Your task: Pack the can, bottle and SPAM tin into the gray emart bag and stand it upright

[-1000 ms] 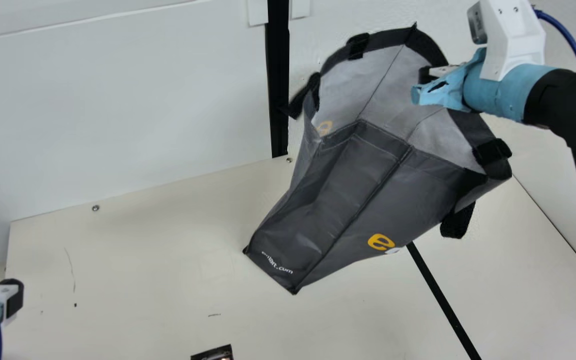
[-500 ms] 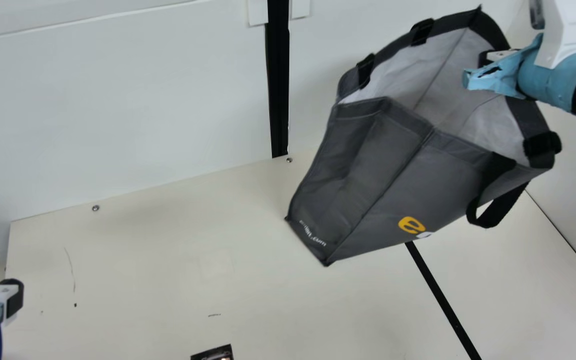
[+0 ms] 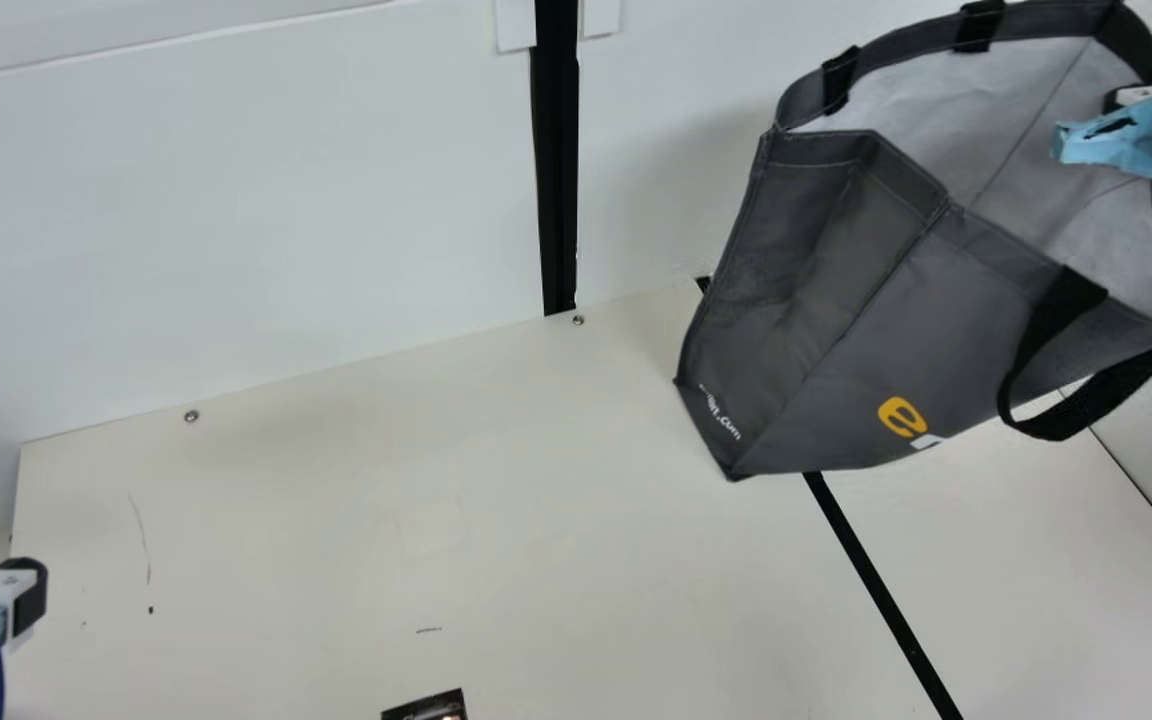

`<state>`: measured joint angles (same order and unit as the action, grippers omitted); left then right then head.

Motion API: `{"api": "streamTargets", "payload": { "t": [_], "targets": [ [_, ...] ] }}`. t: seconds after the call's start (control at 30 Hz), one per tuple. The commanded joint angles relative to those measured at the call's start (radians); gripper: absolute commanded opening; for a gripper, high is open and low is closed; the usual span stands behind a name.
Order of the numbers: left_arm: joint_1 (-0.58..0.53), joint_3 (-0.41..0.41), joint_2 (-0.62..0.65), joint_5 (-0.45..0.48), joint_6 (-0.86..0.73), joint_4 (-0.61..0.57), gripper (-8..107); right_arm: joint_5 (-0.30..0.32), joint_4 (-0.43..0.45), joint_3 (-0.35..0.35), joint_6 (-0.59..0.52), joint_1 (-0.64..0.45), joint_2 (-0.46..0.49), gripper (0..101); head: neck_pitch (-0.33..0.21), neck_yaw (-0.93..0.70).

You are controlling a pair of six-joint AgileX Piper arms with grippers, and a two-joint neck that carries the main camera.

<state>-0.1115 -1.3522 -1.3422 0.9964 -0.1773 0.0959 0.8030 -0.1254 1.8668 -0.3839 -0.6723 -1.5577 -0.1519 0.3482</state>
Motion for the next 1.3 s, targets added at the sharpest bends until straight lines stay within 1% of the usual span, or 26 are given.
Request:
{"api": "streamTargets", "payload": {
  "t": [0.0,0.43,0.63,0.8,0.93,1.07,1.27],
  "targets": [
    [0.000,0.000,0.000,0.000,0.000,0.000,90,-0.002,0.005,0.009,-0.008,-0.026,-0.009,0,-0.023,0.001],
    [0.000,0.000,0.000,0.000,0.000,0.000,90,-0.003,0.015,0.096,-0.056,-0.165,-0.094,0,-0.023,0.001],
    [0.000,0.000,0.000,0.000,0.000,0.000,90,0.002,-0.001,0.109,-0.063,-0.197,-0.114,20,-0.023,0.001],
    [0.000,0.000,0.000,0.000,0.000,0.000,90,-0.003,-0.017,0.114,-0.065,-0.205,-0.120,37,-0.023,0.001],
    [0.000,0.000,0.000,0.000,0.000,0.000,90,-0.009,-0.035,0.131,-0.071,-0.207,-0.126,50,-0.023,0.001],
    [0.000,0.000,0.000,0.000,0.000,0.000,90,-0.013,-0.060,0.166,-0.081,-0.205,-0.135,63,-0.023,0.001],
    [0.000,0.000,0.000,0.000,0.000,0.000,90,-0.010,-0.110,0.241,-0.100,-0.200,-0.151,84,-0.023,0.001]
  ]
}}
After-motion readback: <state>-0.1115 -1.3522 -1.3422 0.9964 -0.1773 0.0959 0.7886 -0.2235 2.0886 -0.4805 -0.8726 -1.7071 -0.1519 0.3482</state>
